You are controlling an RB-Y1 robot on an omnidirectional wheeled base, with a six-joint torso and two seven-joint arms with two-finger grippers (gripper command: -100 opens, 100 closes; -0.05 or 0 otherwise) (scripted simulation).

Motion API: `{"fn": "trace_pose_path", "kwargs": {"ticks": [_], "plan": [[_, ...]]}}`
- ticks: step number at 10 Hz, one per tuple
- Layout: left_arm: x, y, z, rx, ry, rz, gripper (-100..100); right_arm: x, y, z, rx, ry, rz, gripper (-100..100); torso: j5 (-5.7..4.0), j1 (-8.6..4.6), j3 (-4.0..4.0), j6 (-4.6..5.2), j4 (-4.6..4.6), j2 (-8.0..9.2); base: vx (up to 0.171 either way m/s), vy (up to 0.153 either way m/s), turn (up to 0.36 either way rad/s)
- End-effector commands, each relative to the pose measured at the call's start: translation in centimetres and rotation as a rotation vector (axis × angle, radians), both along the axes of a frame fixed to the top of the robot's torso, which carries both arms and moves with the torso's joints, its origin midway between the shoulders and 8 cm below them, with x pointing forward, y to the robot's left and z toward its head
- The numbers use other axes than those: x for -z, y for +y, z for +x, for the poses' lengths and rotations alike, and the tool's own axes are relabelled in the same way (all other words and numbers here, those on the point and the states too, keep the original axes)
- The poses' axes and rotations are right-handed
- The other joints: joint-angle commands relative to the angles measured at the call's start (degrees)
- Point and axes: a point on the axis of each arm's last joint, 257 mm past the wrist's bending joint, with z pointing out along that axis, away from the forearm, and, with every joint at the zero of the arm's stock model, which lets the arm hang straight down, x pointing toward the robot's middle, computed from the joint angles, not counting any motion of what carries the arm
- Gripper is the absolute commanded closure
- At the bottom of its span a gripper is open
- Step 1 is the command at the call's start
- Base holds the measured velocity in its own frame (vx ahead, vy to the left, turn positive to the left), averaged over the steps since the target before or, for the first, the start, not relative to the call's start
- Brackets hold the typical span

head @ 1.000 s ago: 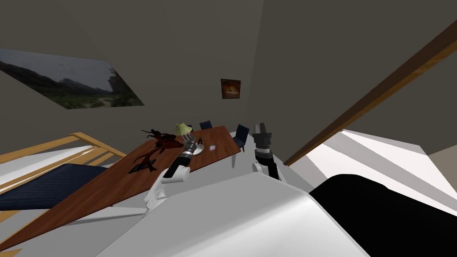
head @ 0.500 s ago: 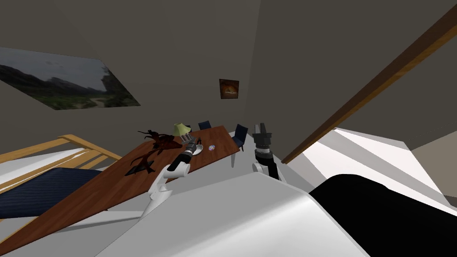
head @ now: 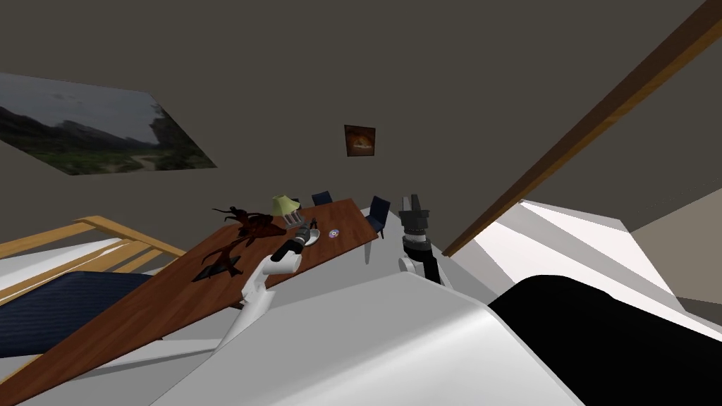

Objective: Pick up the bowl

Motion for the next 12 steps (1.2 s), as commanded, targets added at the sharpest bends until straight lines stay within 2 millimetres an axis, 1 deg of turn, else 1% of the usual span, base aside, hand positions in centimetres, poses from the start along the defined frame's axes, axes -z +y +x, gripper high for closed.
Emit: {"fn": "trace_pose_path", "kwargs": {"ticks": [1,2,3,4,5,6,7,8,9,10,11,12], "plan": [[1.3,1.1,0.6,-0.023,0.056,0.002,-100,0.0,0.0,0.0,0.000,0.000,0.000,0,0.00,0.00,0.00,0.00,0.00,0.00,-0.001,0.018,-0.062],[2.0,1.3,0.3,-0.031,0.083,0.004,-100,0.0,0.0,0.0,0.000,0.000,0.000,0,0.00,0.01,0.00,0.01,0.00,-0.01,0.000,0.017,-0.038],[2.8,2.1,0.9,-0.048,0.118,0.002,-100,0.0,0.0,0.0,0.000,0.000,0.000,0,0.00,0.01,-0.01,0.00,0.00,-0.01,-0.001,0.020,-0.047],[3.5,2.3,0.6,-0.056,0.146,0.004,-100,0.0,0.0,0.0,0.000,0.000,0.000,0,0.00,0.02,-0.01,0.01,0.00,-0.02,0.001,0.018,-0.040],[4.3,3.0,1.1,-0.075,0.185,0.000,-100,0.0,0.0,0.0,0.000,0.000,0.000,0,0.00,0.01,-0.01,-0.01,0.00,-0.02,0.004,0.021,-0.068],[5.0,3.2,0.9,-0.082,0.207,0.001,-100,0.0,0.0,0.0,0.000,0.000,0.000,0,0.01,0.03,-0.02,0.01,-0.01,-0.03,0.001,0.021,-0.029],[5.9,4.0,1.3,-0.102,0.245,-0.006,-100,0.0,0.0,0.0,0.000,0.000,0.000,0,0.00,0.02,-0.01,-0.01,-0.01,-0.02,0.002,0.023,-0.057],[6.5,4.2,1.0,-0.109,0.268,-0.005,-100,0.0,0.0,0.0,0.000,0.000,0.000,0,0.00,0.03,-0.01,0.01,0.00,-0.03,0.005,0.020,-0.031],[6.7,4.6,1.4,-0.125,0.297,-0.013,-100,0.0,0.0,0.0,0.000,0.000,0.000,0,0.01,0.02,-0.01,-0.01,-0.01,-0.02,0.002,0.022,-0.051],[7.8,5.0,1.0,-0.136,0.328,-0.013,-100,0.0,0.0,0.0,0.000,0.000,0.000,0,0.00,0.02,-0.02,0.01,0.00,-0.03,0.005,0.020,-0.036],[8.1,5.3,1.3,-0.152,0.360,-0.023,-100,0.0,0.0,0.0,0.000,0.000,0.000,0,0.01,0.02,-0.02,-0.01,-0.01,-0.03,0.007,0.024,-0.060],[9.1,5.7,0.9,-0.162,0.387,-0.023,-100,0.0,0.0,0.0,0.000,0.000,0.000,0,0.00,0.03,-0.03,0.00,-0.01,-0.05,0.007,0.022,-0.030]]}}
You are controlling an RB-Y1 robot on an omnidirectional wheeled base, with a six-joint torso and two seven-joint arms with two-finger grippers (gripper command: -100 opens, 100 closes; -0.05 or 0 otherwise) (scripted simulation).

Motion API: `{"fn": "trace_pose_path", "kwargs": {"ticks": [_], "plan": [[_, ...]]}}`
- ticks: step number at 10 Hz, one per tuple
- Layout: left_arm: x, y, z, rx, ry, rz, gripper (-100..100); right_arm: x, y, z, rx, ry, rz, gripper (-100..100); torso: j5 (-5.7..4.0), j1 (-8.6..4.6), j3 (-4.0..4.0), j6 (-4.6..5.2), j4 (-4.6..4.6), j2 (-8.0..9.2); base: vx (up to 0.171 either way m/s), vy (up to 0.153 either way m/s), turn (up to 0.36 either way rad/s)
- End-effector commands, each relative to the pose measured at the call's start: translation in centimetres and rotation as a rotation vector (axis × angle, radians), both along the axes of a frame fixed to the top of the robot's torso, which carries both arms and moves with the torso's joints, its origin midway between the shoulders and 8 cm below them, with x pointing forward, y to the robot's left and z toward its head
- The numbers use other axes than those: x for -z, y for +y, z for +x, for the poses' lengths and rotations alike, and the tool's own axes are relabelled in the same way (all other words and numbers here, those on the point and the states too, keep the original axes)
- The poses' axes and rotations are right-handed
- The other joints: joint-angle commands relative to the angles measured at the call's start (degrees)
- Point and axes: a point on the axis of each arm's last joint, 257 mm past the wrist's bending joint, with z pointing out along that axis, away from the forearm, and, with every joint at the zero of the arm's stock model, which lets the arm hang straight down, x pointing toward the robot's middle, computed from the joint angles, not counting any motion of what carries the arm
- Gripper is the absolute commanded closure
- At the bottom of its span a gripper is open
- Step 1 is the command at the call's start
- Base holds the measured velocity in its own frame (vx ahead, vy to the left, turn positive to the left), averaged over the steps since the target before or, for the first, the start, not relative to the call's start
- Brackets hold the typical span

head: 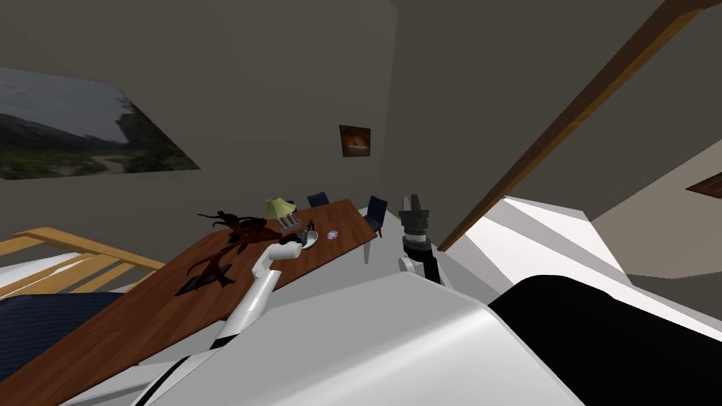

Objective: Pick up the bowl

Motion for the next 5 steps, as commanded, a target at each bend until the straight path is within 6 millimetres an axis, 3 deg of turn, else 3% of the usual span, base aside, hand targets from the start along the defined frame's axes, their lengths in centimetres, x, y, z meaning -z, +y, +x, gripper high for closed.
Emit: {"fn": "trace_pose_path", "kwargs": {"ticks": [1,5], "plan": [[1.2,0.6,-0.1,-0.029,0.058,-0.012,-100,0.0,0.0,0.0,0.000,0.000,0.000,0,0.00,0.00,0.00,0.00,0.00,0.00,0.010,0.025,-0.050],[3.7,1.9,-1.0,-0.085,0.179,-0.036,-100,0.0,0.0,0.0,0.000,0.000,0.000,0,0.00,-0.01,0.00,0.00,0.00,0.00,0.010,0.023,-0.040]]}}
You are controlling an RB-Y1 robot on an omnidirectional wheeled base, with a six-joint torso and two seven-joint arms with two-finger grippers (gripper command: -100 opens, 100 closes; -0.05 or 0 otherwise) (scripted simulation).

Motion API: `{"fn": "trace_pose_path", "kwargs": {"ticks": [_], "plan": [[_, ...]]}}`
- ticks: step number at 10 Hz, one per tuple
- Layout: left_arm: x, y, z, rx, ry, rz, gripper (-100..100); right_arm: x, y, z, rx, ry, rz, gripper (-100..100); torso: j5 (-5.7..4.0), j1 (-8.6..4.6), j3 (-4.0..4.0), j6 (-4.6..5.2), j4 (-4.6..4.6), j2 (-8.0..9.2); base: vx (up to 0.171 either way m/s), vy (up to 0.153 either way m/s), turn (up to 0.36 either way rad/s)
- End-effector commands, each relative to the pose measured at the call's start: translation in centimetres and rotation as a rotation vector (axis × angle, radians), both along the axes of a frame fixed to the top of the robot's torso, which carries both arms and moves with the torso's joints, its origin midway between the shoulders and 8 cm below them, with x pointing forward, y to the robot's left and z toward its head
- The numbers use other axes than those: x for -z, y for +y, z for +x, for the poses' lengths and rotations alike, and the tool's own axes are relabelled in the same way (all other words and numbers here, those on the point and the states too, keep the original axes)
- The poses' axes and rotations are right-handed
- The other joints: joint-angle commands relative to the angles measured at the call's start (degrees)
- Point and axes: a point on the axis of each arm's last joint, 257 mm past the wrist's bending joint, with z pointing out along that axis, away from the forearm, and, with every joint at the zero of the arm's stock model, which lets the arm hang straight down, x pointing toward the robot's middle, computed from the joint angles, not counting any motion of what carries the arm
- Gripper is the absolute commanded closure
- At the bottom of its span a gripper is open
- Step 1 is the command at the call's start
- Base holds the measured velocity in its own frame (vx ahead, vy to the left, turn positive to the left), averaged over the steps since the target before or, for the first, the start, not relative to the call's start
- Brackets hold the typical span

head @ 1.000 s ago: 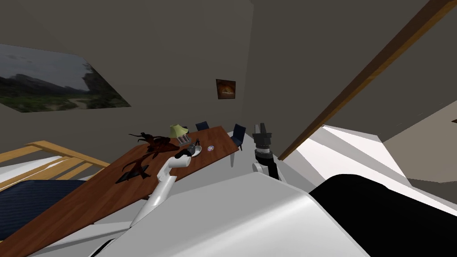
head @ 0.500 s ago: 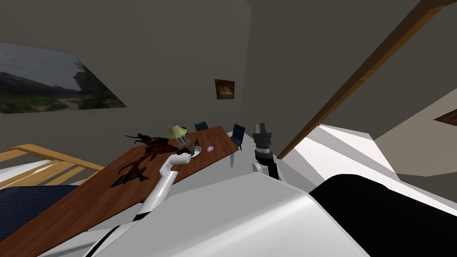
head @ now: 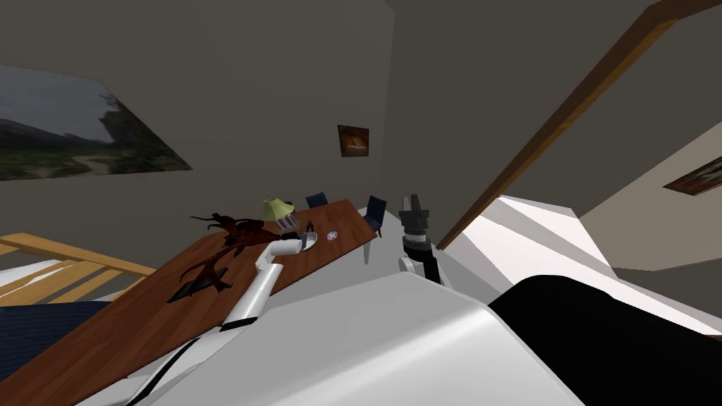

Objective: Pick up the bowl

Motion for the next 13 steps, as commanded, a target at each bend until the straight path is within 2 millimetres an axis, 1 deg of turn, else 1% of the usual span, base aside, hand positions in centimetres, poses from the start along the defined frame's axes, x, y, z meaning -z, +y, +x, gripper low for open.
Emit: {"fn": "trace_pose_path", "kwargs": {"ticks": [1,2,4,5,7,10,13], "plan": [[0.5,0.3,0.0,-0.029,0.050,-0.018,-100,0.0,0.0,0.0,0.000,0.000,0.000,0,0.00,0.00,0.00,0.00,0.00,0.00,0.021,0.038,-0.086],[1.6,0.7,-0.8,-0.041,0.085,-0.019,-100,0.0,0.0,0.0,0.000,0.000,0.000,0,0.00,0.03,-0.02,0.01,0.00,-0.03,0.018,0.030,-0.034],[2.5,1.1,-1.3,-0.064,0.134,-0.031,-100,0.0,0.0,0.0,0.000,0.000,0.000,0,0.00,0.02,-0.02,0.00,-0.01,-0.03,0.018,0.027,-0.034],[3.3,1.4,-1.8,-0.087,0.181,-0.043,-100,0.0,0.0,0.0,0.000,0.000,0.000,0,0.00,-0.01,-0.01,-0.02,-0.01,-0.02,0.015,0.022,-0.048],[4.0,1.7,-2.5,-0.108,0.226,-0.053,-100,0.0,0.0,0.0,0.000,0.000,0.000,0,0.00,0.01,-0.03,0.00,-0.01,-0.05,0.024,0.029,-0.048],[5.9,2.5,-4.6,-0.161,0.342,-0.078,-100,0.0,0.0,0.0,0.000,0.000,0.000,0,0.00,-0.01,-0.04,-0.01,-0.02,-0.07,0.032,0.031,-0.049],[8.0,2.7,-7.2,-0.194,0.436,-0.095,-100,0.0,0.0,0.0,0.000,0.000,0.000,0,0.01,0.03,-0.05,-0.02,-0.02,-0.08,0.035,0.031,-0.034]]}}
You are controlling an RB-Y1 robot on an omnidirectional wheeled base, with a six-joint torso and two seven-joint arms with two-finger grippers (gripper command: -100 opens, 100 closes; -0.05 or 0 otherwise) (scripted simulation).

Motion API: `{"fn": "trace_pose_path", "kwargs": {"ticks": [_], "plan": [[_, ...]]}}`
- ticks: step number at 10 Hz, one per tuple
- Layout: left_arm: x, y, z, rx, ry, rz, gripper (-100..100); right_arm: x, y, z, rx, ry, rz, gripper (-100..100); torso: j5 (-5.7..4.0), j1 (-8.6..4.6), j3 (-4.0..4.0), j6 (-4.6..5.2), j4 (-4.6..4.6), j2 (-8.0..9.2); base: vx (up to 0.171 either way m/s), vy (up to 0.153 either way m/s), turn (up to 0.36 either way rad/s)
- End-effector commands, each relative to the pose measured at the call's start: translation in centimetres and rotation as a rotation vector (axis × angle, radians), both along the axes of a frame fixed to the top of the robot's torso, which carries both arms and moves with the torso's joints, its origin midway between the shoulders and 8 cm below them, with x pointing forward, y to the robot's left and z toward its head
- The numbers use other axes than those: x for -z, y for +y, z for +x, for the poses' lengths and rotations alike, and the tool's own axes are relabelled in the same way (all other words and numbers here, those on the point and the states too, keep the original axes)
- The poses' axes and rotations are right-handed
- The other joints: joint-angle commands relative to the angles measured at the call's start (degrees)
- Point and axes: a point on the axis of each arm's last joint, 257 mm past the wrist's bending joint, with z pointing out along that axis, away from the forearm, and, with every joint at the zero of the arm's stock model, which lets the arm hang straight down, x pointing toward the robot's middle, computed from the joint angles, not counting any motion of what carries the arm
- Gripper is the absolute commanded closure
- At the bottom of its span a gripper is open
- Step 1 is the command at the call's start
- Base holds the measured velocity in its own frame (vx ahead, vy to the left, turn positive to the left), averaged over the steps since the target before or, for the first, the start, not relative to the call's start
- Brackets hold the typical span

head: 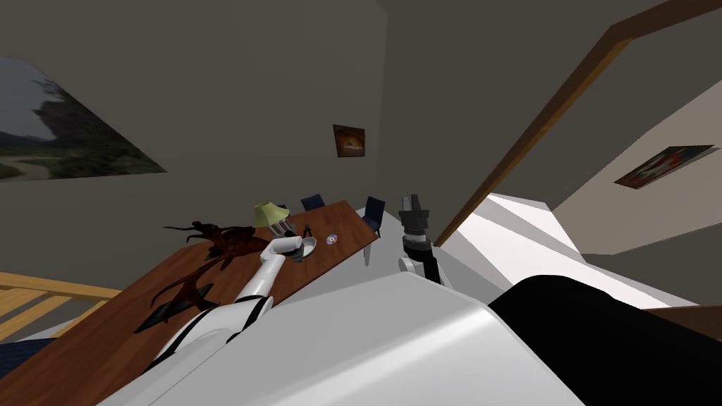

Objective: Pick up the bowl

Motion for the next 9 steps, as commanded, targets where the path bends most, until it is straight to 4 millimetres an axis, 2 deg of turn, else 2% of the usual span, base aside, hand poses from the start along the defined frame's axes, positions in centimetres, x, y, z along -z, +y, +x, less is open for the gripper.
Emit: {"fn": "trace_pose_path", "kwargs": {"ticks": [1,2,3,5,6,7,9], "plan": [[0.0,0.0,0.0,0.000,0.000,0.000,-100,0.0,0.0,0.0,0.000,0.000,0.000,0,0.00,0.00,0.00,0.00,0.00,0.00,0.015,0.007,-0.005],[0.1,0.0,-0.1,-0.002,0.005,-0.001,0,0.0,0.0,0.0,0.000,0.000,0.000,0,-0.01,-0.05,0.03,0.00,0.01,0.06,0.000,0.000,0.000],[1.0,0.0,-0.4,-0.002,0.004,-0.001,-100,0.0,0.0,0.0,0.000,0.000,0.000,0,-0.02,-0.07,0.06,0.00,0.03,0.10,0.026,0.006,-0.005],[1.9,0.0,-0.8,-0.002,0.003,-0.001,-100,0.0,0.0,0.0,0.000,0.000,0.000,0,-0.01,-0.03,0.00,0.00,0.00,0.00,0.043,0.016,-0.003],[1.6,0.0,-0.7,-0.003,0.006,-0.001,-100,0.0,0.0,0.0,0.000,0.000,0.000,0,-0.01,-0.02,-0.01,0.00,0.00,-0.02,0.017,0.006,-0.001],[1.7,0.0,-0.7,-0.002,0.004,-0.001,100,0.0,0.0,0.0,0.000,0.000,0.000,0,-0.02,-0.05,0.03,0.00,0.01,0.05,0.000,0.000,0.000],[1.8,0.0,-0.8,-0.003,0.007,-0.001,100,0.0,0.0,0.0,0.000,0.000,0.000,0,-0.04,-0.08,0.06,0.05,0.06,0.07,-0.002,-0.001,0.005]]}}
